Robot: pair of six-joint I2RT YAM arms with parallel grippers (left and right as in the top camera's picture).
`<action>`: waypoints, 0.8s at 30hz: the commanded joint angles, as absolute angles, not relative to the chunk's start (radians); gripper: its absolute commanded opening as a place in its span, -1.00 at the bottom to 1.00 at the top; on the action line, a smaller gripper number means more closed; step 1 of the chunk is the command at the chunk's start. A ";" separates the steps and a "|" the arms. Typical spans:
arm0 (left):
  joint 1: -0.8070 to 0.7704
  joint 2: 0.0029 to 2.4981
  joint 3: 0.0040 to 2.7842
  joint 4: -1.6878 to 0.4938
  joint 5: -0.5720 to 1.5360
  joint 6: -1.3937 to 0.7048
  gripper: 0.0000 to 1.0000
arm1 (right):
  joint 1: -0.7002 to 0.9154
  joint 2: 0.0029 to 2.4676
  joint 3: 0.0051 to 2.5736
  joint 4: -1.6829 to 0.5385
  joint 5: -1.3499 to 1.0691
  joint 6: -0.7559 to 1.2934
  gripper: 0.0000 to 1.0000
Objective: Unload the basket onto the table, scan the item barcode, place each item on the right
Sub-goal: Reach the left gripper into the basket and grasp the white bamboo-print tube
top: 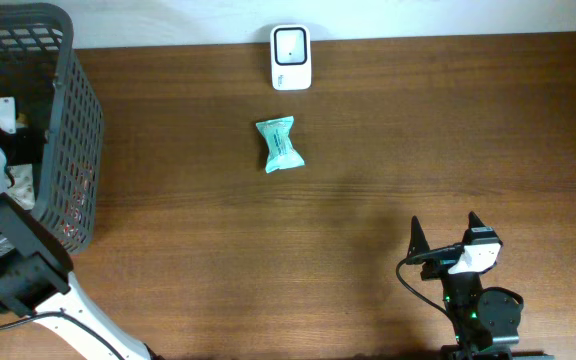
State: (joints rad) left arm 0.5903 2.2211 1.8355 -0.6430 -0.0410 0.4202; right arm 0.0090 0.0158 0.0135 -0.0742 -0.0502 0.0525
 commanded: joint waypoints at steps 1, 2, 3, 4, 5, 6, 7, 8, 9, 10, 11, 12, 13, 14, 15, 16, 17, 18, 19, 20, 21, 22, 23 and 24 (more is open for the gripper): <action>0.633 2.266 1.829 -0.675 0.063 0.393 0.89 | 0.006 0.009 0.006 -0.075 -0.044 0.057 0.97; 0.638 2.278 1.829 -0.691 0.079 0.393 0.86 | 0.006 0.009 0.006 -0.075 -0.044 0.057 0.97; 0.640 2.290 1.829 -0.698 0.085 0.393 0.79 | 0.006 0.009 0.006 -0.075 -0.044 0.057 0.97; 0.640 2.300 1.829 -0.705 0.088 0.393 0.73 | 0.006 0.009 0.006 -0.075 -0.044 0.057 0.97; 0.640 2.312 1.829 -0.711 0.091 0.382 0.67 | 0.006 0.009 0.006 -0.075 -0.044 0.057 0.97; 0.640 2.317 1.829 -0.712 0.091 0.371 0.47 | 0.006 0.009 0.006 -0.075 -0.044 0.057 0.97; 0.640 2.317 1.829 -0.712 0.091 0.361 0.15 | 0.006 0.009 0.006 -0.075 -0.044 0.057 0.97; 0.640 2.317 1.829 -0.711 0.090 0.347 -0.34 | 0.006 0.009 0.006 -0.075 -0.044 0.057 0.97; 0.640 2.317 1.834 -0.712 0.090 0.314 -0.77 | 0.006 0.009 0.006 -0.075 -0.044 0.057 0.97; 0.640 2.316 1.842 -0.718 0.090 0.286 -1.00 | 0.006 0.009 0.006 -0.075 -0.044 0.057 0.97; 0.640 2.309 1.855 -0.723 0.090 0.240 -1.00 | 0.006 0.009 0.006 -0.075 -0.044 0.057 0.97; 0.640 2.291 1.872 -0.728 0.091 0.183 -1.00 | 0.006 0.009 0.006 -0.075 -0.044 0.057 0.97; 0.640 2.269 1.888 -0.733 0.091 0.133 -1.00 | 0.006 0.009 0.006 -0.075 -0.044 0.057 0.97; 0.638 2.226 1.918 -0.746 0.093 0.056 -1.00 | 0.006 0.009 0.006 -0.075 -0.044 0.057 0.97; 0.637 2.177 1.937 -0.757 0.144 0.037 -1.00 | 0.006 0.009 0.006 -0.075 -0.044 0.057 0.97; 0.637 2.133 1.947 -0.761 0.229 0.037 -1.00 | 0.006 0.009 0.006 -0.075 -0.044 0.057 0.97; 0.637 2.081 1.953 -0.760 0.339 0.037 -1.00 | 0.006 0.009 0.006 -0.075 -0.044 0.057 0.97; 0.637 2.003 1.954 -0.748 0.496 0.037 -1.00 | 0.006 0.009 0.006 -0.075 -0.044 0.057 0.97; 0.637 1.949 1.953 -0.727 0.567 0.037 -1.00 | 0.006 0.009 0.006 -0.075 -0.044 0.057 0.97; 0.637 1.898 1.954 -0.710 0.625 0.035 -1.00 | 0.006 0.009 0.006 -0.075 -0.044 0.057 0.97; 0.637 1.845 1.953 -0.692 0.662 -0.012 -1.00 | 0.006 0.009 0.006 -0.075 -0.044 0.057 0.97; 0.637 1.790 1.954 -0.679 0.671 -0.074 -1.00 | 0.006 0.009 0.006 -0.075 -0.044 0.057 0.97; 0.637 1.729 1.953 -0.665 0.671 -0.149 -1.00 | 0.006 0.009 0.006 -0.075 -0.044 0.057 0.97; 0.637 1.683 1.954 -0.662 0.678 -0.199 -1.00 | 0.006 0.009 0.006 -0.075 -0.044 0.057 0.98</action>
State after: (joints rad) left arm 0.6346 1.8153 1.9236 -0.6796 0.5701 -0.0456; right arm 0.0090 0.0158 0.0135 -0.0746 -0.0502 0.0525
